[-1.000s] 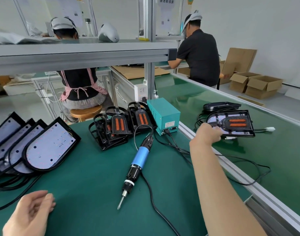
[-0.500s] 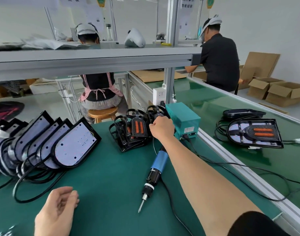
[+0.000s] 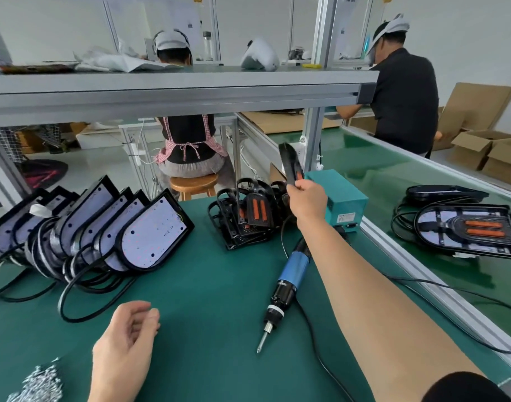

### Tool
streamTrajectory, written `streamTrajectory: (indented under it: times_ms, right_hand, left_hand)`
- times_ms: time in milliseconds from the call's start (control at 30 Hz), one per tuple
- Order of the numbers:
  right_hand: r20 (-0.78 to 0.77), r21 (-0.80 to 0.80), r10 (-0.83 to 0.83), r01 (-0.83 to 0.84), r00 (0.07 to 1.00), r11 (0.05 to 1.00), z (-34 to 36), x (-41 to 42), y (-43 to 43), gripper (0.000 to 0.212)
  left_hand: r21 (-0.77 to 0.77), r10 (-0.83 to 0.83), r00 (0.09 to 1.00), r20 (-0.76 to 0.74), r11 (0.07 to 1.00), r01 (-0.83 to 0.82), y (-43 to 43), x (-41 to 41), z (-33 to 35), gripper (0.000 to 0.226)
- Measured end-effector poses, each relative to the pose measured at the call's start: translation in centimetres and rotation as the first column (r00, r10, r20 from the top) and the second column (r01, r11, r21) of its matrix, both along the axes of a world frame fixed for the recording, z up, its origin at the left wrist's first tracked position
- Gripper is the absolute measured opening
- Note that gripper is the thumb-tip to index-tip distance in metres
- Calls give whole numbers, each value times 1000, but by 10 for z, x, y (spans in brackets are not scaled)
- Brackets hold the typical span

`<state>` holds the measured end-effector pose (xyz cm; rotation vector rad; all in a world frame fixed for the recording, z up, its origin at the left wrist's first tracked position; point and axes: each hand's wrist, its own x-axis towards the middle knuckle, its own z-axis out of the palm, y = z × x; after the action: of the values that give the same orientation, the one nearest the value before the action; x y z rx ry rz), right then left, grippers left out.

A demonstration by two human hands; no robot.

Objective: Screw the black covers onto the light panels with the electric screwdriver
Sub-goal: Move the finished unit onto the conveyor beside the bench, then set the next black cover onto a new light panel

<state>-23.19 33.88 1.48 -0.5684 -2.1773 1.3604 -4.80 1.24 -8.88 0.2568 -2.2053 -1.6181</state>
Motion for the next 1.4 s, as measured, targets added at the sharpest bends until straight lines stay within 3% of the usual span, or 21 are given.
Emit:
streamTrajectory:
  times_ms: [100, 200, 333, 433, 600, 767, 900, 967, 1033, 1133, 1200, 1400]
  right_hand:
    - [-109, -242, 7, -33, 994, 970, 9, 12, -3, 17]
    - [-141, -380, 93, -141, 986, 914, 17, 38, -11, 12]
    - [-223, -601, 222, -313, 949, 735, 18, 83, -29, 17]
    - [-227, -665, 271, -352, 935, 659, 12, 112, -51, 25]
    - [-155, -644, 409, -406, 899, 648, -20, 144, -102, 11]
    - [-19, -520, 474, -414, 880, 747, -65, 163, -152, 25]
    - [26, -265, 527, -503, 849, 823, -84, 171, -164, 24]
    - [25, -175, 549, -537, 836, 825, -86, 172, -164, 22]
    - [18, -176, 553, -542, 833, 822, -87, 171, -163, 25]
    - [46, -198, 548, -530, 835, 825, -87, 169, -165, 27]
    - [53, -213, 548, -527, 834, 823, -87, 168, -165, 27]
    - [41, -251, 537, -511, 843, 822, -90, 166, -166, 26]
  left_hand:
    - [-5, 1, 1000, 7, 1000, -1, 0, 2, 2, 21]
    - [-12, 14, 1000, 13, 1000, -14, 3, 3, 4, 20]
    - [-21, 9, 1000, 30, 1000, -8, 5, 5, 7, 16]
    - [-28, 14, 999, 38, 1000, -13, 6, 8, 11, 12]
    - [-35, 12, 998, 69, 999, -10, 9, 12, 18, 10]
    - [-89, 12, 998, 67, 996, -6, 8, 14, 23, 12]
    - [-114, 33, 997, 70, 993, -25, 11, 15, 27, 13]
    - [-199, 75, 997, 0, 977, -73, 10, 14, 31, 14]
    - [-373, 176, 976, -125, 904, -210, 4, 4, 38, 10]
    - [-537, 349, 921, -175, 750, -386, -12, -24, 60, 38]
    - [-619, 403, 907, -121, 684, -386, -23, -38, 73, 53]
    - [-876, 378, 925, -29, 436, -205, -29, -68, 86, 66]
